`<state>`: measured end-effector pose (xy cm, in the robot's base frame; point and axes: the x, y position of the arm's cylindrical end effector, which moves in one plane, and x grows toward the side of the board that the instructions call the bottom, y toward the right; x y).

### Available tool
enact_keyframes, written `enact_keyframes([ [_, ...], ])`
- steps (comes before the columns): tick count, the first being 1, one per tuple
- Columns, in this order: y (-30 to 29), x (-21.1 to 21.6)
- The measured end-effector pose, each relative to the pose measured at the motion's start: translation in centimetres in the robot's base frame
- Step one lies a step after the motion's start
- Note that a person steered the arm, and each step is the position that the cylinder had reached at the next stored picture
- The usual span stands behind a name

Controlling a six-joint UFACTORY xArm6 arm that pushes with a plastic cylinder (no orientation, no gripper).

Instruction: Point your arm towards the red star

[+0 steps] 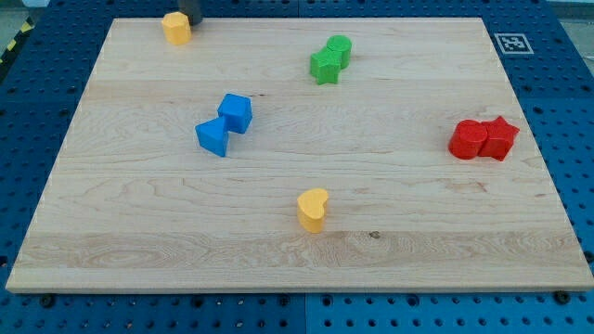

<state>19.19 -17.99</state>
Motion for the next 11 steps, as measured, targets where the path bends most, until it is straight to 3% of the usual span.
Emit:
enact_keyframes([
  [1,1.1,0.0],
  [3,11.4,1.0],
  [5,12.0,3.4],
  [7,8.7,12.4],
  [11,38.5,20.1],
])
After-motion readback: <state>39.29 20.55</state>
